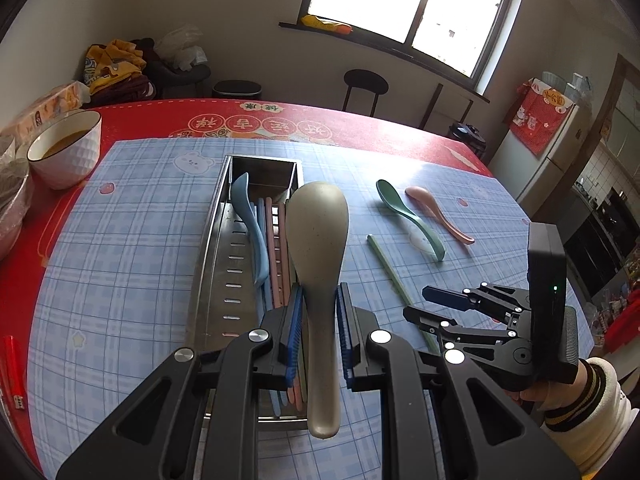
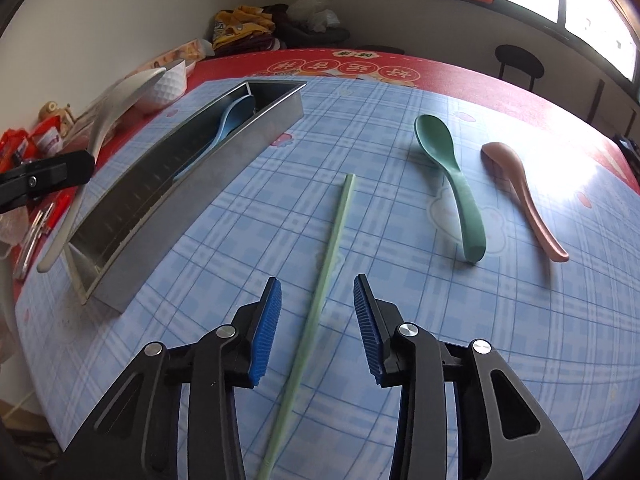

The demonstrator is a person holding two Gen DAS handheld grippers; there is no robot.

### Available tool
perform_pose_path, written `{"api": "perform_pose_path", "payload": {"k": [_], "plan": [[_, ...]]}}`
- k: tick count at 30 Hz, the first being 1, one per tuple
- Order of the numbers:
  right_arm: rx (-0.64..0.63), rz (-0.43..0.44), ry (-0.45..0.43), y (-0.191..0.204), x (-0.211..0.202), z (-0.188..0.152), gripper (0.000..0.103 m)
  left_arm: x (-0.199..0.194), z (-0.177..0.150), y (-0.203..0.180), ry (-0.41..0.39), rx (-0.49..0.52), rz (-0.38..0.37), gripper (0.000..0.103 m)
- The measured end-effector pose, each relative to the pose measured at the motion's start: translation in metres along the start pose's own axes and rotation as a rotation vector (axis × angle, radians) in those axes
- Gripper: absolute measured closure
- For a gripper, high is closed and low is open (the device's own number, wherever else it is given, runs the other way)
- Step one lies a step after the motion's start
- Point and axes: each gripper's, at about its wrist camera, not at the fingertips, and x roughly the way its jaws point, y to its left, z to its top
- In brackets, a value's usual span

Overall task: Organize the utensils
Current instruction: 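Lift the white spoon with the left gripper while the right gripper grasps the green chopstick, then lower the white spoon into the tray, open the left gripper while the right lifts the green chopstick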

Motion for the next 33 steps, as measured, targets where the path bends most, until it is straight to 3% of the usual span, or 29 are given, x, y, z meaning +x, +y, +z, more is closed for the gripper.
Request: {"api": "perform_pose_path", "payload": {"k": [8,10,15,22,25,33], "plan": [[0.021,-0.039,0.021,0.0,0.002,-0.005,0.082,-0.003,-0.004,0.028,-0.008,-0.04,-0.016,0.087],[0.048,-0.031,0.019,-0.003,0.002,-0.005,0.095,-0.002,-0.003,0.033,-0.008,-0.047,-0.016,0.087],[0.131,0.025,-0.008,-0.014,0.003,-0.004,0.097,0.003,-0.002,0.045,0.003,-0.077,-0.006,0.087],[0.279,0.156,-0.132,-0.035,-0.012,-0.004,0.097,0.018,0.008,0.048,0.028,-0.092,0.021,0.087],[0.289,0.181,-0.19,-0.037,-0.018,-0.004,0.097,0.027,0.016,0.049,0.043,-0.098,0.04,0.1],[0.316,0.216,-0.218,-0.046,-0.017,-0.009,0.097,0.056,0.031,0.051,0.095,-0.093,0.095,0.1]]}}
